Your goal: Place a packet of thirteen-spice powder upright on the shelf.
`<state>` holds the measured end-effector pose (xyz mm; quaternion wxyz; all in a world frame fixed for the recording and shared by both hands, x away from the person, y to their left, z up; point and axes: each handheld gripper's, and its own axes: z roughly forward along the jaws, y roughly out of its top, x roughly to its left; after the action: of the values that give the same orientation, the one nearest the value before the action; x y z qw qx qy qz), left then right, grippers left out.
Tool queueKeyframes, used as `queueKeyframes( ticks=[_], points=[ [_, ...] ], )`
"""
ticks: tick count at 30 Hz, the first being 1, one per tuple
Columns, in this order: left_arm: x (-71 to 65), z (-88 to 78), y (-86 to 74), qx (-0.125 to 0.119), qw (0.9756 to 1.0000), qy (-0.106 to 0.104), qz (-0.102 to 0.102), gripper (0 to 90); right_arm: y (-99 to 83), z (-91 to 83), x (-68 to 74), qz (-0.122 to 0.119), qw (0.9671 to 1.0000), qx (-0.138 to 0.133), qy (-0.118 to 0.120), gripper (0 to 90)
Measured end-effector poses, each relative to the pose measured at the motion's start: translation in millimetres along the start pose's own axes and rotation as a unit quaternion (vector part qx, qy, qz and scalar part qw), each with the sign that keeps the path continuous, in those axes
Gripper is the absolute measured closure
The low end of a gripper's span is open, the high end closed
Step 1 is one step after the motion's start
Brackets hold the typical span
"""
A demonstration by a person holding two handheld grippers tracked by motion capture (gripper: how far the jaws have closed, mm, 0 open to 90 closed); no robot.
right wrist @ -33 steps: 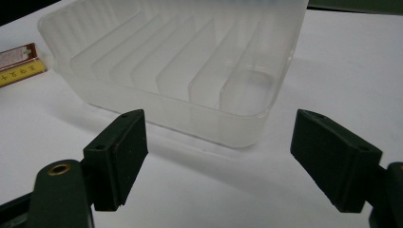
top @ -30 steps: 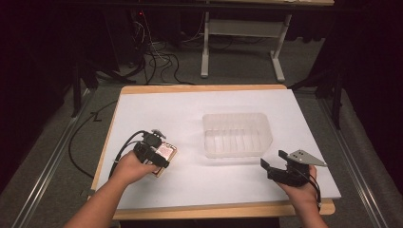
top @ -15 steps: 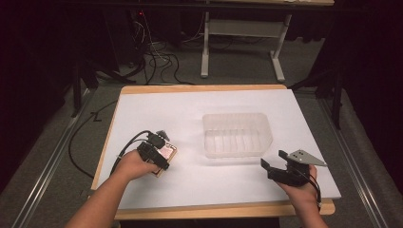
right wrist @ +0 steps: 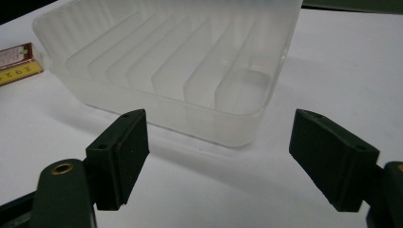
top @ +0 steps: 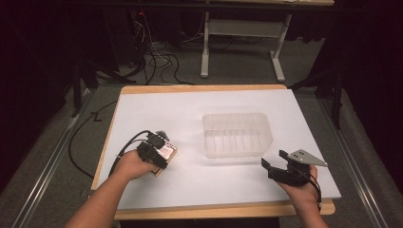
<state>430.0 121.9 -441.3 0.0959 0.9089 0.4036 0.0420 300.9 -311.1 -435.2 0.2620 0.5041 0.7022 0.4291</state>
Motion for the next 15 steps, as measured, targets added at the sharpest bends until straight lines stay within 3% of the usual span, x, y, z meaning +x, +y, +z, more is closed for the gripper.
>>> queueKeyframes(
  ticks=[5,15],
  points=[
    [0.8,-5.8,-1.6,-0.019,0.9998,0.002,-0.004,31.5,0.1,-0.2,0.0,0.001,1.0000,0.000,-0.001,21.7],
    [-3.4,-18.4,-9.1,-0.064,0.9978,-0.014,-0.006,31.5,0.1,-0.3,0.9,-0.001,1.0000,-0.001,0.000,22.0]
  ],
)
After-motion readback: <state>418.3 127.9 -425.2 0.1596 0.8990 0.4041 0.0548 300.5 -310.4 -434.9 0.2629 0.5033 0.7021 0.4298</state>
